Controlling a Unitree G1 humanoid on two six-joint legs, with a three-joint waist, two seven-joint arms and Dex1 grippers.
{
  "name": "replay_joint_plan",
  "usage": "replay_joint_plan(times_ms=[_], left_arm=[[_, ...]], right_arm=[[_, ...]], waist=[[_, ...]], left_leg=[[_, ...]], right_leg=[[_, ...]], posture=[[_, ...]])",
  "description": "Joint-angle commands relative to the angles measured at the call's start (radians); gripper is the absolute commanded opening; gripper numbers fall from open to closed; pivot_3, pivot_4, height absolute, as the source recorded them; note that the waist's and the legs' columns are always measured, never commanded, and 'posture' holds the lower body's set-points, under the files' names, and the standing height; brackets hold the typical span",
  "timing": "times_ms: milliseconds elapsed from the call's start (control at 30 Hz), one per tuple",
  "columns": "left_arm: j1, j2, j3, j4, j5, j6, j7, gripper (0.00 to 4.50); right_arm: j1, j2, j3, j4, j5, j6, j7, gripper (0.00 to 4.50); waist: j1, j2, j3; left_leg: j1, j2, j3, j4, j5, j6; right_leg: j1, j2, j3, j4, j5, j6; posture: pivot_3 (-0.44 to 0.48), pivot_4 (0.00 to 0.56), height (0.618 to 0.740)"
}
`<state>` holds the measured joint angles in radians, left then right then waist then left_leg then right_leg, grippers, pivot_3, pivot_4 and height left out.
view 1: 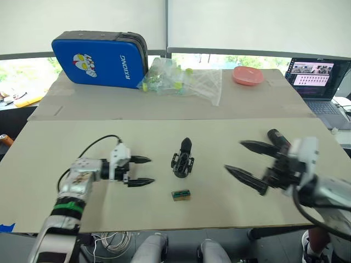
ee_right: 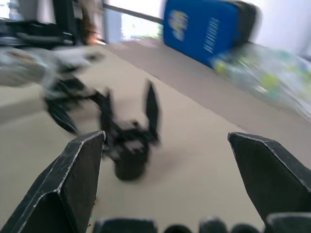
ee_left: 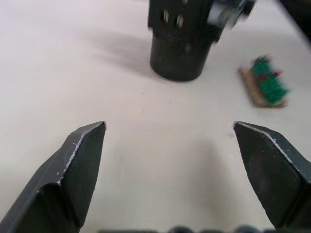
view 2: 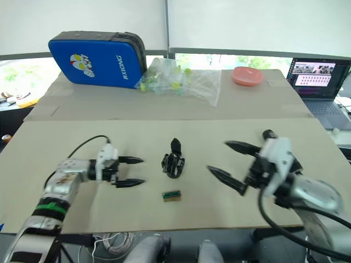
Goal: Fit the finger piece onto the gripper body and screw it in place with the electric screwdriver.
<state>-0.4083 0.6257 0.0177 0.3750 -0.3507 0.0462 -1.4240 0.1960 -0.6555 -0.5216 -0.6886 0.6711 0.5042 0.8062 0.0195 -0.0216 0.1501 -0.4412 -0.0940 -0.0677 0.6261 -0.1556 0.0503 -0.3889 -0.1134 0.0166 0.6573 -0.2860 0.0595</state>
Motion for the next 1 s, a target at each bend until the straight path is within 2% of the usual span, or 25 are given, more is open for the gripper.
replay_joint_plan(times_ms=[33, 233, 333, 433, 533, 633, 733, 800, 1000], left_arm=[[0.019, 0.022, 0.074, -0.157, -0.096, 0.059, 0.025, 4.43], [-0.024, 0.032, 0.166, -0.280, -0.234, 0.268, 0.145, 4.43], [-0.038, 0.037, 0.171, -0.353, -0.288, 0.351, 0.166, 4.43], [-0.048, 0.036, 0.159, -0.381, -0.277, 0.342, 0.167, 4.43], [-0.064, 0.029, 0.154, -0.404, -0.297, 0.373, 0.180, 4.43], [-0.095, 0.016, 0.145, -0.428, -0.334, 0.426, 0.196, 4.43], [-0.129, -0.006, 0.134, -0.442, -0.357, 0.458, 0.217, 4.43], [-0.144, -0.018, 0.128, -0.445, -0.364, 0.470, 0.228, 4.43], [-0.156, -0.015, 0.113, -0.454, -0.372, 0.488, 0.223, 4.43]], right_arm=[[0.140, 0.029, -0.230, -0.044, -0.037, -0.084, -0.011, 4.50], [0.391, 0.179, -0.461, 0.065, -0.083, -0.255, 0.006, 4.50], [0.469, 0.234, -0.490, 0.112, -0.061, -0.287, 0.014, 4.50], [0.465, 0.235, -0.497, 0.137, -0.010, -0.244, -0.048, 4.50], [0.411, 0.144, -0.472, 0.151, 0.031, -0.157, -0.101, 4.50], [0.291, -0.022, -0.403, 0.232, 0.050, -0.032, -0.121, 4.50], [0.134, -0.205, -0.254, 0.415, -0.045, -0.002, -0.076, 4.50], [0.038, -0.285, -0.158, 0.545, -0.091, 0.022, -0.052, 4.50], [-0.300, -0.403, 0.142, 0.945, -0.248, 0.016, 0.035, 4.50]], waist=[[0.009, 0.001, 0.000], [0.015, 0.001, 0.000], [0.014, 0.002, 0.000], [-0.001, 0.004, -0.002], [-0.014, 0.006, -0.002], [-0.017, 0.006, -0.002], [-0.015, 0.006, -0.001], [-0.006, 0.006, -0.001], [-0.004, 0.006, -0.001]], left_leg=[[0.000, 0.000, 0.000, 0.000, 0.000, 0.000], [0.001, 0.001, 0.000, 0.000, 0.000, -0.001], [0.001, 0.001, 0.000, 0.000, 0.000, -0.001], [0.001, 0.001, 0.001, 0.000, 0.000, -0.001], [0.001, 0.001, 0.001, 0.000, 0.000, -0.001], [0.001, 0.001, 0.001, 0.000, 0.000, 0.000], [0.001, 0.001, 0.001, 0.001, 0.000, 0.000], [0.001, 0.001, 0.002, 0.001, 0.004, 0.007], [-0.002, 0.001, 0.005, 0.000, 0.005, 0.009]], right_leg=[[0.001, -0.001, 0.000, 0.000, 0.000, 0.000], [0.001, 0.000, 0.000, 0.000, 0.001, 0.000], [0.001, 0.000, -0.001, 0.000, 0.001, 0.000], [0.001, 0.000, 0.000, -0.001, 0.001, 0.000], [0.001, 0.000, 0.000, 0.000, 0.001, -0.001], [0.001, 0.000, -0.001, -0.001, 0.001, -0.001], [0.002, 0.001, -0.003, -0.001, 0.001, -0.001], [0.002, 0.001, -0.003, -0.001, 0.001, -0.001], [0.003, 0.002, -0.002, -0.001, 0.001, -0.001]], posture=[[0.000, 0.150, 0.740], [0.000, 0.150, 0.740], [0.000, 0.150, 0.740], [0.000, 0.150, 0.740], [0.000, 0.150, 0.740], [0.000, 0.150, 0.740], [0.000, 0.150, 0.740], [0.000, 0.150, 0.740], [0.000, 0.150, 0.740]])
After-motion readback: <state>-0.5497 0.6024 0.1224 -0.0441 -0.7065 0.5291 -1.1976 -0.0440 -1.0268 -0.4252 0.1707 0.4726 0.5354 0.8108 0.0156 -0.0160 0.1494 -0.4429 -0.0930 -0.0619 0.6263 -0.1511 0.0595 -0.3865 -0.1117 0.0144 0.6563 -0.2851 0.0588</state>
